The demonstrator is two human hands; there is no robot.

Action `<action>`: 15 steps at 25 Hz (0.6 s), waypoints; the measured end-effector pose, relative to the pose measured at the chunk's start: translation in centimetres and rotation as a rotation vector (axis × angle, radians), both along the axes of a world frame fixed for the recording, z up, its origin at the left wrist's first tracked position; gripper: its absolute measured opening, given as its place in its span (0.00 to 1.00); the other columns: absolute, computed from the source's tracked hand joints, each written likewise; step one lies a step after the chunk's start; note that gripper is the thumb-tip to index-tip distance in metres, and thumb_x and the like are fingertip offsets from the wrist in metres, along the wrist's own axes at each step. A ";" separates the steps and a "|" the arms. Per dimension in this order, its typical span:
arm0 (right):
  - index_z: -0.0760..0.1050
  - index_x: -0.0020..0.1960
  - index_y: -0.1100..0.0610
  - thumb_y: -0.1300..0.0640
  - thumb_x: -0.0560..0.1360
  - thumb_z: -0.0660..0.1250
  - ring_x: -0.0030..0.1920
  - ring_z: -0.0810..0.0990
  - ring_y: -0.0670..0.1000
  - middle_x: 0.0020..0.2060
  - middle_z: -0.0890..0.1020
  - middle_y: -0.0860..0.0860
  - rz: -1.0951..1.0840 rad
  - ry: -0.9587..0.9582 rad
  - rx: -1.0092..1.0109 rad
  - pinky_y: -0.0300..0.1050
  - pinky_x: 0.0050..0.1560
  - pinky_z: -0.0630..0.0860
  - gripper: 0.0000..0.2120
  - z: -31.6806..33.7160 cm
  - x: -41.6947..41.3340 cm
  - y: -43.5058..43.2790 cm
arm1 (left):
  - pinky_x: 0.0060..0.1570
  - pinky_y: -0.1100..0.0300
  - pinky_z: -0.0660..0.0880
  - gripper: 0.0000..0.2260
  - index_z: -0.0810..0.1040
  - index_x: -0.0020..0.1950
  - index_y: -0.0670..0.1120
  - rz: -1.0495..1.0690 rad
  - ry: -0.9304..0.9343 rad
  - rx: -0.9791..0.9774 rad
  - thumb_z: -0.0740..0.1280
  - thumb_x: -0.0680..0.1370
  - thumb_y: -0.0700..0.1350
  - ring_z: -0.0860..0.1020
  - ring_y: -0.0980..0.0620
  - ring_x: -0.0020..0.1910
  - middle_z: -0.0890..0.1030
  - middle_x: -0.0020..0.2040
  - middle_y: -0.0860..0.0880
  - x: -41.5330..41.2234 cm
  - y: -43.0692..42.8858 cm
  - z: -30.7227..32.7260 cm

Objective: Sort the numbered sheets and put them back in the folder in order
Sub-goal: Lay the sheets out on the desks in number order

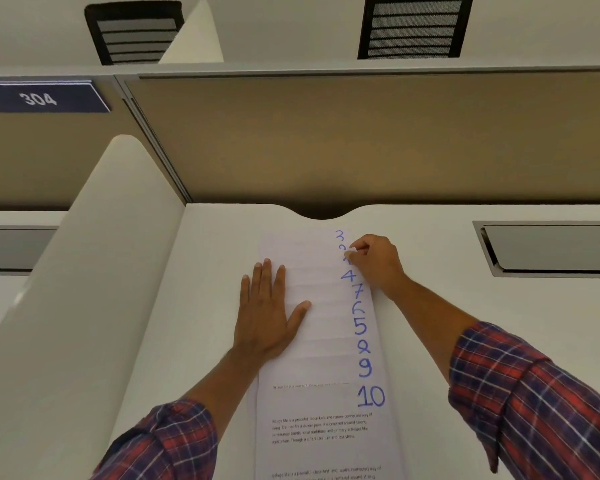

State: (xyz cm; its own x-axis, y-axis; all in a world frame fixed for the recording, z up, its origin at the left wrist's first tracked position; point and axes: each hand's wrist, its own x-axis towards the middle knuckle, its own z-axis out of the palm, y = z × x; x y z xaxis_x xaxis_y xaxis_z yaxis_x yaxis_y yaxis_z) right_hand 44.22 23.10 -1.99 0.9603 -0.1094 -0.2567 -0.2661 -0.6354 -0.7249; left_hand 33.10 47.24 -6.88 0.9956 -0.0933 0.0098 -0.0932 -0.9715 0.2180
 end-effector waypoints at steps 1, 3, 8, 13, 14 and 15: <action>0.80 0.49 0.56 0.54 0.81 0.71 0.45 0.83 0.51 0.44 0.83 0.50 0.002 0.006 0.019 0.40 0.41 0.77 0.06 0.2 0.0 -0.2 | 0.82 0.42 0.45 0.42 0.48 0.86 0.47 -0.001 -0.009 -0.002 0.39 0.80 0.73 0.42 0.44 0.84 0.44 0.86 0.44 -0.1 -0.2 0.0; 0.80 0.48 0.57 0.54 0.81 0.71 0.44 0.83 0.51 0.42 0.83 0.50 0.002 0.011 0.050 0.41 0.41 0.78 0.07 0.8 -0.2 -0.7 | 0.82 0.42 0.45 0.42 0.49 0.86 0.47 0.003 -0.009 -0.012 0.40 0.80 0.73 0.43 0.43 0.84 0.44 0.86 0.44 -0.4 -0.9 0.1; 0.78 0.51 0.60 0.53 0.82 0.70 0.44 0.84 0.50 0.43 0.83 0.51 -0.055 0.002 0.132 0.43 0.43 0.81 0.10 2.3 -1.6 -3.9 | 0.82 0.42 0.44 0.41 0.47 0.86 0.47 -0.042 0.016 0.021 0.39 0.81 0.73 0.40 0.43 0.84 0.42 0.85 0.44 -2.0 -3.2 0.3; 0.76 0.47 0.57 0.55 0.82 0.69 0.47 0.85 0.56 0.44 0.84 0.53 -0.151 -0.032 0.208 0.53 0.48 0.83 0.07 4.5 -3.0 -8.2 | 0.82 0.43 0.43 0.40 0.47 0.86 0.47 -0.092 0.019 0.026 0.40 0.82 0.72 0.40 0.44 0.84 0.42 0.85 0.44 -3.1 -5.4 0.6; 0.76 0.46 0.56 0.56 0.81 0.68 0.47 0.85 0.56 0.43 0.83 0.52 -0.171 -0.079 0.184 0.55 0.48 0.83 0.06 5.3 -3.3 -9.0 | 0.82 0.43 0.44 0.40 0.47 0.86 0.47 -0.098 0.022 0.034 0.40 0.82 0.72 0.40 0.44 0.84 0.42 0.85 0.44 -3.3 -5.8 0.6; 0.77 0.45 0.56 0.57 0.81 0.67 0.46 0.84 0.55 0.42 0.83 0.51 -0.197 -0.153 0.152 0.55 0.48 0.82 0.06 6.2 -3.4 -9.9 | 0.82 0.42 0.44 0.40 0.47 0.86 0.47 -0.103 0.027 0.041 0.40 0.81 0.72 0.40 0.44 0.84 0.42 0.85 0.43 -3.4 -6.1 0.6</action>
